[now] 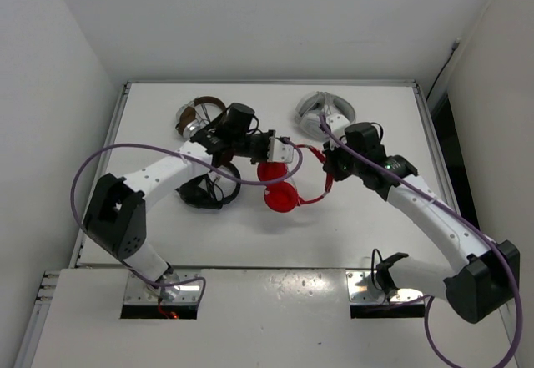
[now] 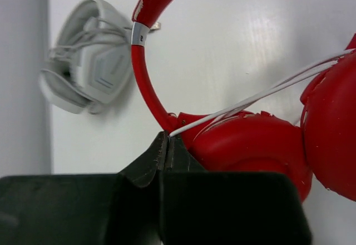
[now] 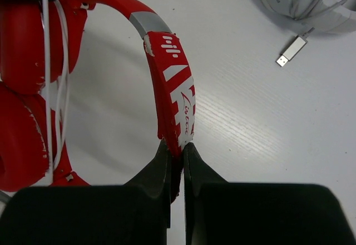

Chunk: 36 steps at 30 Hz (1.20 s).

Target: Wrap the headphones

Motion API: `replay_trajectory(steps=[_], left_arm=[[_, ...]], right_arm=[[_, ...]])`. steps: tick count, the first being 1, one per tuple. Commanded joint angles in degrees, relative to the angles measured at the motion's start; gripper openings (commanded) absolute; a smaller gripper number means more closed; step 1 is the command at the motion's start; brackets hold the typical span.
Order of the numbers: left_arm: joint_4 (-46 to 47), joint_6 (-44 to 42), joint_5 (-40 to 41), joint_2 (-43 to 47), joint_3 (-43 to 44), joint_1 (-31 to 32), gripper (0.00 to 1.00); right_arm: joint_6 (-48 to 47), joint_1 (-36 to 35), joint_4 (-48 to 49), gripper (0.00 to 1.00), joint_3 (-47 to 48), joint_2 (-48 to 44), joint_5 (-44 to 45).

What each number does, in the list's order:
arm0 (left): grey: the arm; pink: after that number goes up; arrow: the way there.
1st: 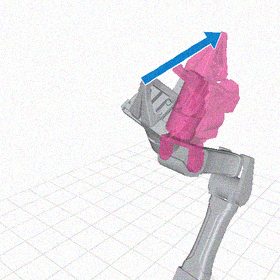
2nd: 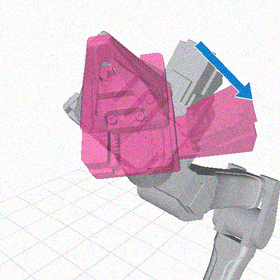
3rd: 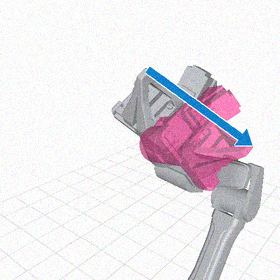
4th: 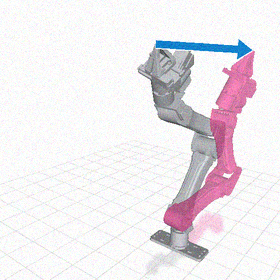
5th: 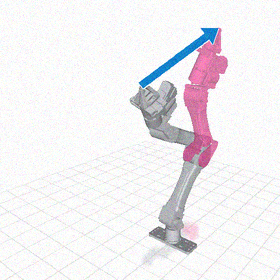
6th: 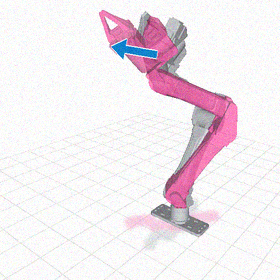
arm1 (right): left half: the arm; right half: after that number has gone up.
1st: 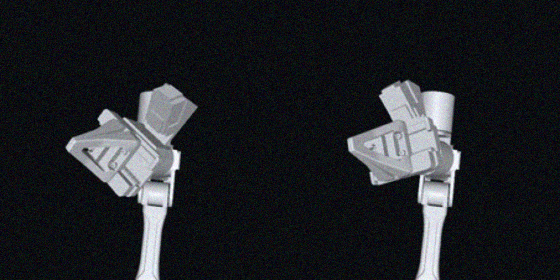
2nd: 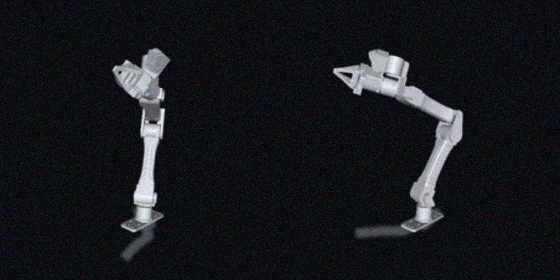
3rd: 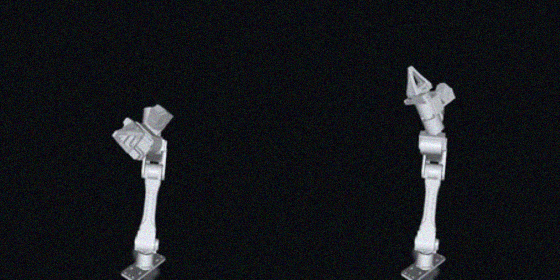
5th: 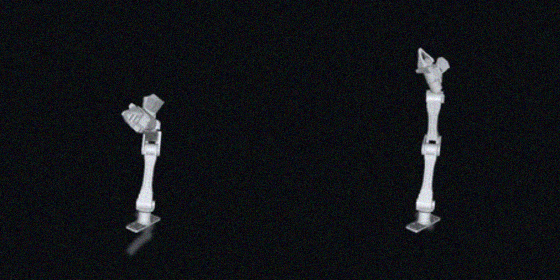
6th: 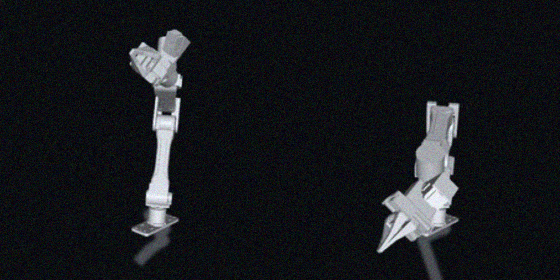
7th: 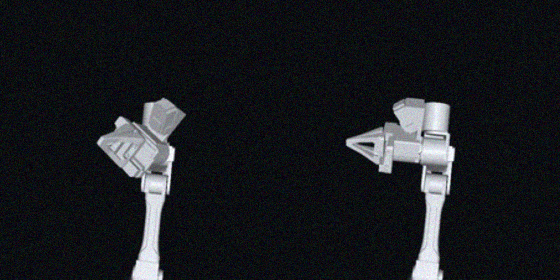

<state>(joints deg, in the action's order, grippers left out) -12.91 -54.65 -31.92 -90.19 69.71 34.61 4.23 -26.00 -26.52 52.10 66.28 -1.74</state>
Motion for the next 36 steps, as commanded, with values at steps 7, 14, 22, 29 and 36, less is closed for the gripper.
replay_trajectory(steps=[7,14,22,29,36], left_arm=[[-9.8,17.6,2.2,-9.2,12.5,-6.1,0.0],[-21.8,26.2,-9.5,-19.0,25.8,-11.1,0.0],[-30.5,27.2,-17.7,-24.3,32.7,-13.4,0.01],[-37.8,23.1,-20.4,-27.1,36.0,-14.0,0.07],[-40.4,21.7,-16.0,-29.5,35.5,-11.6,0.12]], right_arm=[[-1.1,1.8,-6.5,0.0,1.0,-1.9,-12.2],[-0.5,3.7,-6.0,0.0,-0.2,-1.9,-16.2],[-0.6,4.2,-5.5,0.0,-0.8,-1.9,-18.5],[-0.6,4.7,-5.5,0.0,-0.2,-1.4,-19.6],[1.0,5.9,-3.2,0.0,0.4,-0.8,-19.1]])
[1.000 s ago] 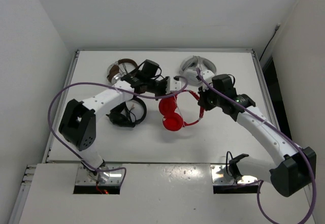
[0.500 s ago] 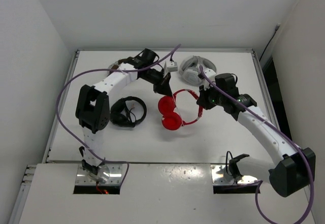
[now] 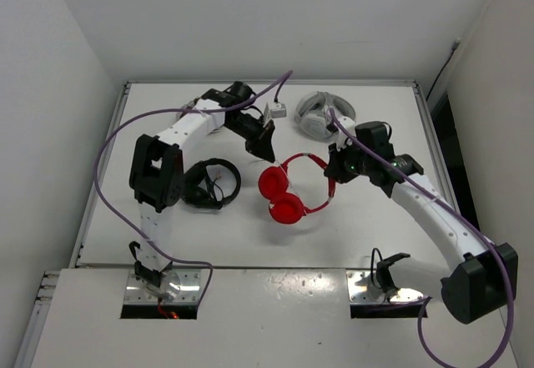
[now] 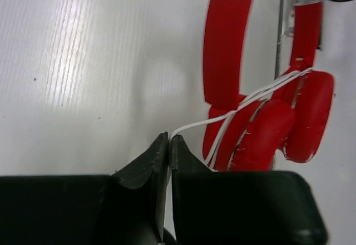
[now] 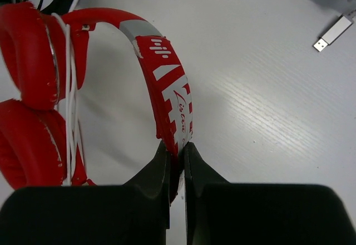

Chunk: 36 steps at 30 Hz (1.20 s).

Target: Wrap the headphones

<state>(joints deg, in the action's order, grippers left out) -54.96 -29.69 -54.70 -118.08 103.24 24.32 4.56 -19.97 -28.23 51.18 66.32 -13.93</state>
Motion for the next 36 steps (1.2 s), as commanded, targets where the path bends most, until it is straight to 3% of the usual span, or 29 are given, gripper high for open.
replay_trajectory(steps=[1,5,11,21,29,34,36], left_arm=[[1.7,-3.3,8.1,-1.6,2.0,-0.7,0.09],[0.8,-3.3,8.2,-2.9,0.0,1.8,0.0],[2.5,0.9,6.4,-6.5,-1.2,2.3,0.0],[14.4,18.1,8.3,-12.6,2.0,4.9,0.0],[21.4,31.8,6.6,-19.7,3.9,6.8,0.0],[22.5,33.1,6.6,-21.7,5.3,7.4,0.0],[22.5,33.1,6.6,-22.3,5.8,7.4,0.04]], right_arm=[[1.3,0.5,-0.8,0.0,0.7,-0.8,-6.9],[6.2,2.4,1.7,0.0,-1.6,-0.3,-8.2],[15.5,10.6,4.8,0.0,-4.4,3.0,-8.0],[24.1,17.8,6.3,0.0,-6.3,10.0,0.4],[25.9,19.9,11.7,0.0,-7.4,14.0,3.6],[24.2,21.2,13.6,0.0,-7.9,18.2,6.9],[24.2,21.2,13.6,0.0,-7.4,20.1,8.6]])
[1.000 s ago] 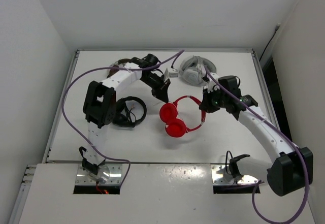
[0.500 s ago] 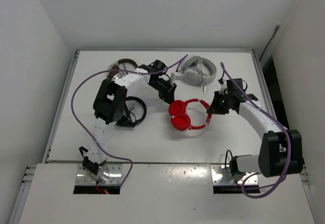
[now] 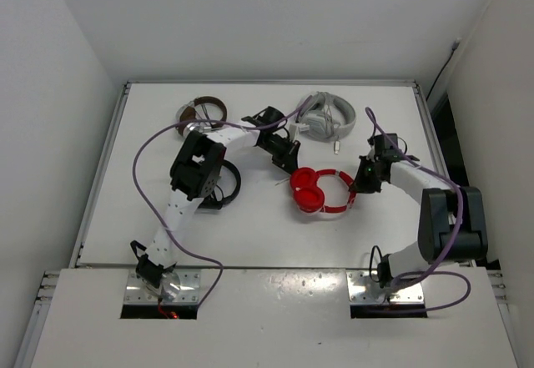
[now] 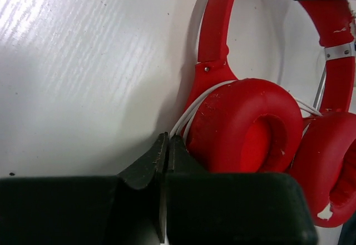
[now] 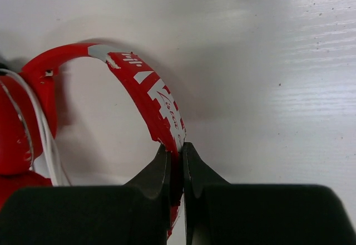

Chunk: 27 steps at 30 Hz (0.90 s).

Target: Wrap the headphones

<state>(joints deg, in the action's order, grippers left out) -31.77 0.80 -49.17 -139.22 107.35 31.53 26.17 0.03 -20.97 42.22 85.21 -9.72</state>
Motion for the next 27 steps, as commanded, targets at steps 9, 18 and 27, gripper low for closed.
replay_trajectory(steps=[9,18,27], left_arm=[[-0.7,1.6,4.0,-0.6,0.7,0.2,0.17],[-0.7,-0.3,8.4,1.8,-2.2,-0.9,0.18],[-2.3,-2.1,11.9,3.6,-3.3,-1.4,0.19]], right_arm=[[-0.9,0.1,5.5,0.0,1.0,1.8,6.3],[-5.8,-1.0,2.4,0.22,1.6,0.7,3.9],[-7.5,0.6,0.8,0.48,1.6,-2.4,0.5]])
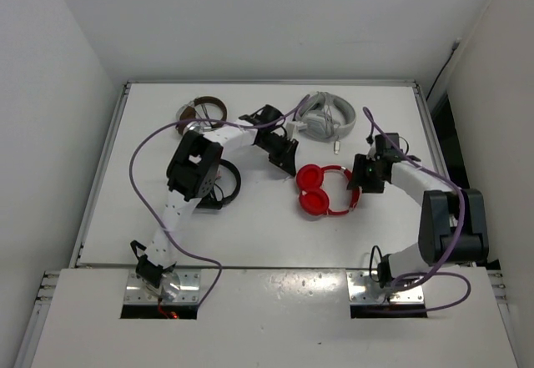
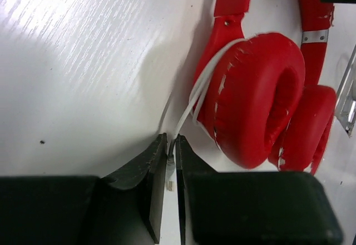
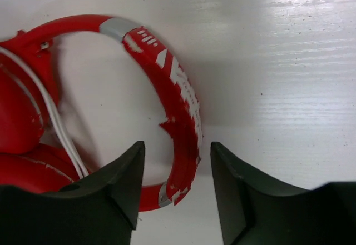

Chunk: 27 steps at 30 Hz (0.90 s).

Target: Wrap the headphones

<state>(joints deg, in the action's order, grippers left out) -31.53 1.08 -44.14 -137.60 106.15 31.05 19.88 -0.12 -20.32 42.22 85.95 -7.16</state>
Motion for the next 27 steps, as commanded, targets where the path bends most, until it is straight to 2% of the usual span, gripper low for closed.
replay_trajectory(steps=[1,7,11,16,20,23,27], left_arm=[[-2.6,-2.4,7.6,2.0,-2.1,-0.9,0.19],[-4.0,-3.1,7.0,2.5,-2.7,-2.0,0.22],[-4.8,-4.5,6.4,4.4,-7.0,-2.0,0.22],[-5.9,-6.3,5.1,5.6,-11.2,-2.0,0.22],[-5.9,-8.3,4.5,6.9,-14.0,-1.4,0.22],[-5.9,-9.5,3.9,8.3,-16.7,-0.9,0.23],[-5.9,-11.6,1.8,11.4,-19.6,-0.3,0.25]], right_arm=[[-1.2,1.4,-0.3,0.52,1.6,-3.2,-2.1],[-2.2,3.9,-1.6,0.54,1.6,-7.0,-5.1],[-2.7,5.4,-2.3,0.56,3.2,-9.9,-6.6],[-3.3,7.8,-2.9,0.64,4.9,-12.4,-10.3],[-3.9,8.9,-4.1,0.76,5.9,-13.6,-13.4],[-4.4,10.1,-4.1,0.8,5.9,-14.3,-15.1],[-4.4,10.7,-4.6,0.81,5.9,-17.6,-15.6]])
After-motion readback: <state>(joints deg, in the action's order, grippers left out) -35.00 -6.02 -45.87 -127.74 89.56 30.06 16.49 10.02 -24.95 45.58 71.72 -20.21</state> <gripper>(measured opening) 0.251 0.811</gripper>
